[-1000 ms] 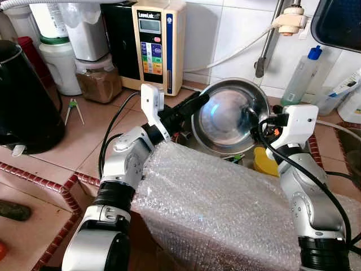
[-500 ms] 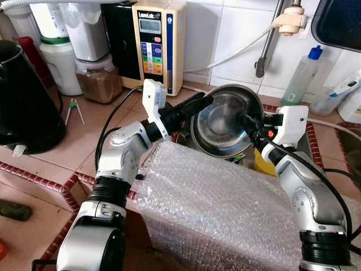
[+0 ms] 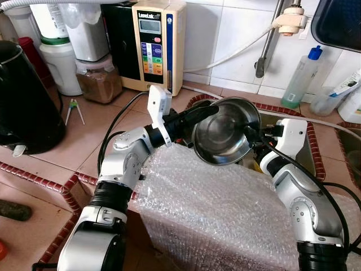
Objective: Kitchen organization
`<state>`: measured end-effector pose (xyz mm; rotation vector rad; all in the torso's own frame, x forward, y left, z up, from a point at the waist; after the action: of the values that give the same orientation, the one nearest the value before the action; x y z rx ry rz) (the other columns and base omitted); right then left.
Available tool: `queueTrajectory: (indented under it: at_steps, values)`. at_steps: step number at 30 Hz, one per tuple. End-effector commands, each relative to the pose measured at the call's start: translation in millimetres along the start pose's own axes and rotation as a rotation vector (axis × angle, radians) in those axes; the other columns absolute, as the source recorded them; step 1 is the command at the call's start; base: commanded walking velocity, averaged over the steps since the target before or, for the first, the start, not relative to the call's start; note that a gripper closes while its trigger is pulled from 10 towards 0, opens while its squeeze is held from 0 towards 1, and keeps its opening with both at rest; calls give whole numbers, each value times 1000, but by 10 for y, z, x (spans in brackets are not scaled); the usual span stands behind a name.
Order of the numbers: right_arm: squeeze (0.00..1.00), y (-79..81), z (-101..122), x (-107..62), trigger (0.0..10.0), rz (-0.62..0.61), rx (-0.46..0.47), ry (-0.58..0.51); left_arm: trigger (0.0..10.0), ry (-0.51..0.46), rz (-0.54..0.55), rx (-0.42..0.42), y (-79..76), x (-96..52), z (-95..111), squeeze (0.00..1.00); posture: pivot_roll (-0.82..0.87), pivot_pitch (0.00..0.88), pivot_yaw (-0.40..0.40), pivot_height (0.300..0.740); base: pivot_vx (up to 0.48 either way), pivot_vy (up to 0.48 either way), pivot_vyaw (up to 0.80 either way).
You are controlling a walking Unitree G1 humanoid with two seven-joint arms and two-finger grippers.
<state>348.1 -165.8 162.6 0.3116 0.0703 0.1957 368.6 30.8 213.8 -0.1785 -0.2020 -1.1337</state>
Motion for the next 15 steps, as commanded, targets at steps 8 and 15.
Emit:
queueTrajectory:
  at_steps: [8,15]
  values:
    - [0,-31,198,17,0,-75,28,-95,10000,50,-54,81,-107,105,-81,1000,22,0,22,740,0,0,0]
    - [0,-207,295,-1,0,-174,78,-154,10000,57,-50,90,-87,108,-91,1000,27,0,27,740,0,0,0]
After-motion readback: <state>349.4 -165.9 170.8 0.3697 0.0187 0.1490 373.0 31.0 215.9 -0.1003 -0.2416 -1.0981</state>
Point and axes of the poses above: a point about 5 cm out from each wrist's last joint towards the gripper, its own x axis pointing out of the wrist towards the gripper, its own z axis along the axis of the wrist's last joint, y = z × x, the point moved 4 cm from there along x, pointing out of the wrist towards the gripper, and after that the axes turned 5 degrees about x, right-handed, at the moved point
